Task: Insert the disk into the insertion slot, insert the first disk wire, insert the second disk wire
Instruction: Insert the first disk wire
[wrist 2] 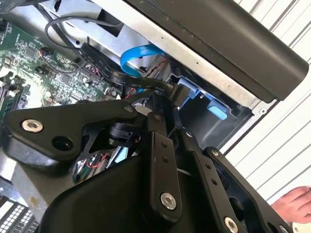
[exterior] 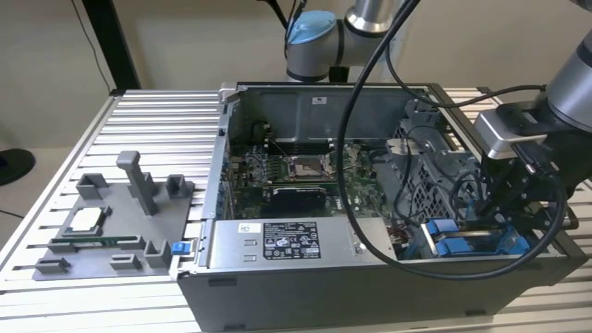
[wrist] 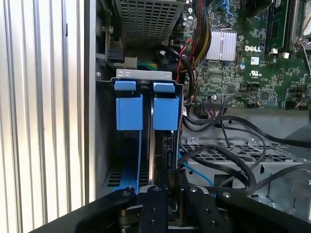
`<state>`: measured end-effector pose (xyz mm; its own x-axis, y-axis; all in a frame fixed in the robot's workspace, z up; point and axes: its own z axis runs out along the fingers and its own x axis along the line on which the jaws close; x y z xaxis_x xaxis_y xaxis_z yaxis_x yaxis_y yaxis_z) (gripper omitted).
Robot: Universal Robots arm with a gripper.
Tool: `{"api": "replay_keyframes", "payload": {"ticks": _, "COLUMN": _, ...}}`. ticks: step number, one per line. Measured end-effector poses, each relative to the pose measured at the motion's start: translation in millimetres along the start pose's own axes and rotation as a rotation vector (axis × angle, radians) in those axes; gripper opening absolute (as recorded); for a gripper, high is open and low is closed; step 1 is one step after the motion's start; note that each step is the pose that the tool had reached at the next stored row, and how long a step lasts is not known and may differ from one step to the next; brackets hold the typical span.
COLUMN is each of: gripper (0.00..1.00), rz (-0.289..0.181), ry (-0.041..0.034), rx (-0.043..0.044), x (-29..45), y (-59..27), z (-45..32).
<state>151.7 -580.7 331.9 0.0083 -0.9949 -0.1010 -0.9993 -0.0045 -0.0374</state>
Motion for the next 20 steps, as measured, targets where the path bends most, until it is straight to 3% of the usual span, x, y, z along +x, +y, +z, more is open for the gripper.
{"api": "replay_keyframes", "payload": {"ticks": 2, "gripper": 0.00, "rz": 0.000, "ry": -0.0024, "rx": -0.0002, "x": 0.1, "y": 0.1, "z": 1.1}}
{"api": "replay_keyframes", "payload": {"ticks": 3, "gripper": 1.00, "rz": 0.000, "ry": -0.0024, "rx": -0.0001, "x": 0.2, "y": 0.1, "z": 1.3}}
{"api": "replay_keyframes", "payload": {"ticks": 5, "gripper": 1.00, "rz": 0.000, "ry": -0.0024, "rx": -0.0001, "x": -0.2, "y": 0.0, "z": -2.2}}
{"api": "replay_keyframes", "payload": {"ticks": 9, "gripper": 1.00, "rz": 0.000, "ry": -0.0029, "rx": 0.0000, "x": -1.8, "y": -0.7, "z": -17.9}}
{"api": "replay_keyframes", "payload": {"ticks": 15, "gripper": 1.00, "rz": 0.000, "ry": -0.0027, "rx": 0.0000, "x": -3.4, "y": -1.3, "z": -33.7}}
{"api": "replay_keyframes", "payload": {"ticks": 20, "gripper": 1.00, "rz": 0.000, "ry": -0.0032, "rx": 0.0000, "x": -3.7, "y": -1.4, "z": -37.1}}
